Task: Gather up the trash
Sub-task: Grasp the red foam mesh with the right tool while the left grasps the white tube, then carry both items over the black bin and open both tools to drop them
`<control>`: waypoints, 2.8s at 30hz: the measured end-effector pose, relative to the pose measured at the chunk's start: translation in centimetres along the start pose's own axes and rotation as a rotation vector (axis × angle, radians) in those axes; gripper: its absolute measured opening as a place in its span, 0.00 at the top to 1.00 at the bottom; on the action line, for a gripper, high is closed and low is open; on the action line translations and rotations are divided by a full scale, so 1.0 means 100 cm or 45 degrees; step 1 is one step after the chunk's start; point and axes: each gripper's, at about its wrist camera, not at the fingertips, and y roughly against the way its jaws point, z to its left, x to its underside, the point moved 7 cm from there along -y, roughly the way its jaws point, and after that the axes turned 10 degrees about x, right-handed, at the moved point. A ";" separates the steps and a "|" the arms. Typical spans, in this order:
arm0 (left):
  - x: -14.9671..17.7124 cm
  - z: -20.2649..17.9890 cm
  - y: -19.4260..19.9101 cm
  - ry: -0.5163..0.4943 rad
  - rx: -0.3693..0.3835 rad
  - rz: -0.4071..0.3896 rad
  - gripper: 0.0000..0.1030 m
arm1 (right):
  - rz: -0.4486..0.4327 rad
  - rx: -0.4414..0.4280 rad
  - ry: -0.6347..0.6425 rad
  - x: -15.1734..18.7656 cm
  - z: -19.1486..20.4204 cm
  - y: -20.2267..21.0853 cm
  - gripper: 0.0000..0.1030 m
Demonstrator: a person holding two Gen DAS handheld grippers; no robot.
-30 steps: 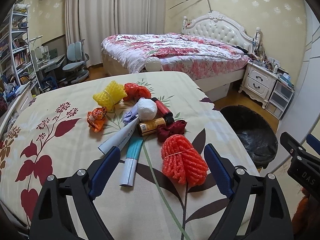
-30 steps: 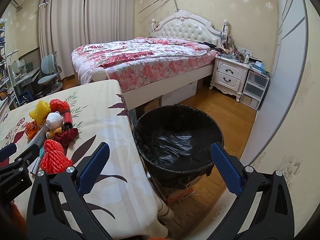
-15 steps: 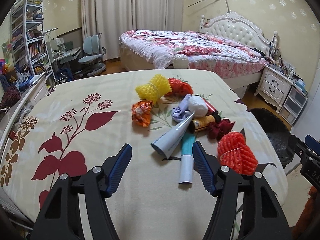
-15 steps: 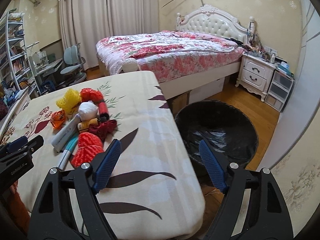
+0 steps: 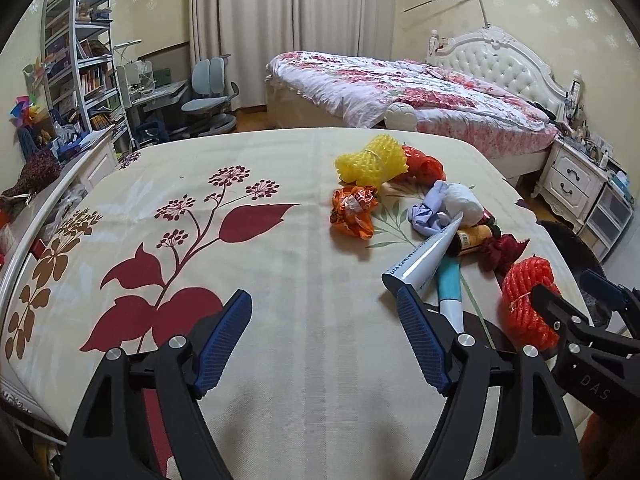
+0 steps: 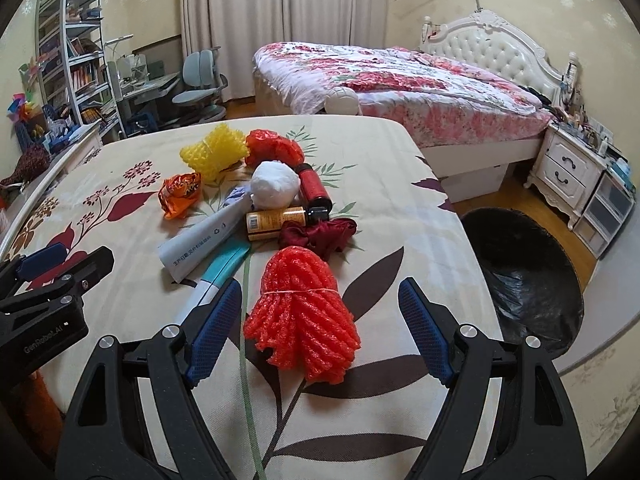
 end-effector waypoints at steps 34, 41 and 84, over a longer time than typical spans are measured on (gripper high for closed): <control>-0.011 -0.059 -0.060 -0.164 0.177 0.142 0.79 | 0.042 -0.023 -0.170 0.006 -0.062 -0.012 0.56; -0.015 -0.059 -0.033 -0.116 0.198 0.081 0.90 | 0.011 0.006 -0.192 0.002 -0.078 -0.007 0.56; -0.047 -0.323 -0.140 -0.489 0.485 0.143 0.90 | 0.031 0.417 -0.447 -0.007 -0.275 -0.094 0.56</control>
